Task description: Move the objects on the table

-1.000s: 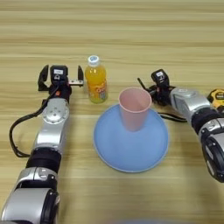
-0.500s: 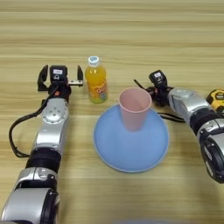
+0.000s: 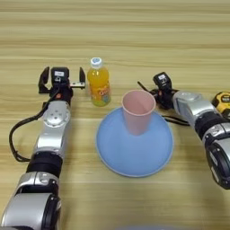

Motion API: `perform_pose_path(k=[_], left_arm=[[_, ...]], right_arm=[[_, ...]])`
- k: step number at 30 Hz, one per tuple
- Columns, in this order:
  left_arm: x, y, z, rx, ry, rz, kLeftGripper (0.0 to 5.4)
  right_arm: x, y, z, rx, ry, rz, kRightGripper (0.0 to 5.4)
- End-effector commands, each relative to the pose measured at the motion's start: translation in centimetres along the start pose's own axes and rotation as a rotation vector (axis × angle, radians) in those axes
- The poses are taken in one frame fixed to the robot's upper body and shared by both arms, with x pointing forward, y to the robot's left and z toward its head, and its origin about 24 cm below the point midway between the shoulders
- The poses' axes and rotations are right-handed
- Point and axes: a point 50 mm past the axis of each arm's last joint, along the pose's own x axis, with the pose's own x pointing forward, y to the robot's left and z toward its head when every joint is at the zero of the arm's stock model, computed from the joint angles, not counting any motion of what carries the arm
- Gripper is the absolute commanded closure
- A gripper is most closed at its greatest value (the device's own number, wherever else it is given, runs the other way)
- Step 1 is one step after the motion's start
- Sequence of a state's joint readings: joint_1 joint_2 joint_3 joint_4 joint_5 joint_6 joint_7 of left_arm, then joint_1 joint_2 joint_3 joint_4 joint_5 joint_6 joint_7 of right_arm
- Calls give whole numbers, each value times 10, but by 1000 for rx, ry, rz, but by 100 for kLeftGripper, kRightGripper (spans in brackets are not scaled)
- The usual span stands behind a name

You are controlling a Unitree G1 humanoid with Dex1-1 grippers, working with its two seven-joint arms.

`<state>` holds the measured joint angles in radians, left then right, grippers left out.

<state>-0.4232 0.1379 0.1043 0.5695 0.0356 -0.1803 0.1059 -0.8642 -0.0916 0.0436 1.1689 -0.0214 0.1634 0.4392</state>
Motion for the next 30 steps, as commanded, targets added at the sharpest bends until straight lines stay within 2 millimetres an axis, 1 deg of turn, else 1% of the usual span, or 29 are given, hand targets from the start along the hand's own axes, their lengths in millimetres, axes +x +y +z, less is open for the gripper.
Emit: perform_pose_path(k=[1, 11, 19, 30], left_arm=[[0, 2, -1, 10, 8, 0, 0], [-1, 0, 0, 9, 7, 0, 0], [-1, -1, 0, 9, 5, -1, 0], [-2, -3, 1, 9, 5, -1, 0]], right_arm=[[-4, -1, -42, 69, 146, -14, 509], [-19, -20, -39, 108, 98, -73, 509], [-33, -29, -44, 124, 95, -106, 509], [-63, -43, -54, 176, 78, -177, 509]])
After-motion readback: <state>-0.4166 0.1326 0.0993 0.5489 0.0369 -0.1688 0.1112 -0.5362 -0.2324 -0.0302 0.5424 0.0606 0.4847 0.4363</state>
